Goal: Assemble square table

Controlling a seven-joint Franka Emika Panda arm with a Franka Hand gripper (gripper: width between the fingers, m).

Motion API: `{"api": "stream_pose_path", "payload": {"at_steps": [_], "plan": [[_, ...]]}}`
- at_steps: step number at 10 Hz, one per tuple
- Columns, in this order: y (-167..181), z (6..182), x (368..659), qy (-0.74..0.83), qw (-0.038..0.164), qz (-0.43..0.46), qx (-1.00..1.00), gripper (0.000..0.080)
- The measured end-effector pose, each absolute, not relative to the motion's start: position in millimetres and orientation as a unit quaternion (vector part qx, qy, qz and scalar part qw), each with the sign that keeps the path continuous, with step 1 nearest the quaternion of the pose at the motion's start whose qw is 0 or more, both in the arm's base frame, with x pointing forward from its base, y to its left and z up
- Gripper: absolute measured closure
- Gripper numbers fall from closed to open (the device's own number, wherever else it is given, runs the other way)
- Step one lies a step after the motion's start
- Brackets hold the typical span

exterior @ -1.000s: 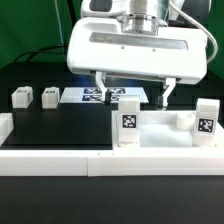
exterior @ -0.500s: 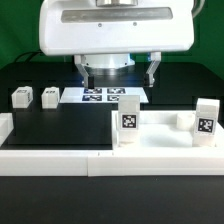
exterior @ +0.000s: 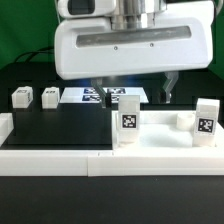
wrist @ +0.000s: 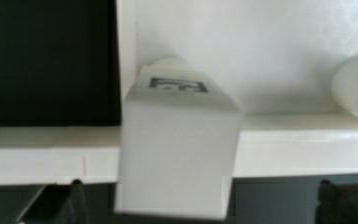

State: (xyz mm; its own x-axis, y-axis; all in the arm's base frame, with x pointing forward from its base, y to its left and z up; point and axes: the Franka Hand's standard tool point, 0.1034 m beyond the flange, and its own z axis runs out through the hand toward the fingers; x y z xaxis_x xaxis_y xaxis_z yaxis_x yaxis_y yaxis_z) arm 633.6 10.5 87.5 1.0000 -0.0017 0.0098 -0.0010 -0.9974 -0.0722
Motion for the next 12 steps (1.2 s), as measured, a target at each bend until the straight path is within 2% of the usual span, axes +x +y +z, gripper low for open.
{"api": "stream_pose_path", "payload": {"at_steps": [2,3,4,5,6,7,12], "plan": [[12,81.9,631,0.005,0.036,0.0,-0.999,0.015],[11,82.1,631,0.006,0.036,0.0,-0.999,0.0198],[11,81.9,631,0.011,0.036,0.0,-0.999,0.0198],[11,81.8,631,0.024,0.036,0.001,-0.999,0.0395],[8,81.8,631,0.024,0.034,0.0,-0.999,0.0499],[8,81.8,631,0.027,0.034,0.001,-0.999,0.0499],[-4,75.8,636,0.29,0.031,-0.031,-0.956,0.0504]]}}
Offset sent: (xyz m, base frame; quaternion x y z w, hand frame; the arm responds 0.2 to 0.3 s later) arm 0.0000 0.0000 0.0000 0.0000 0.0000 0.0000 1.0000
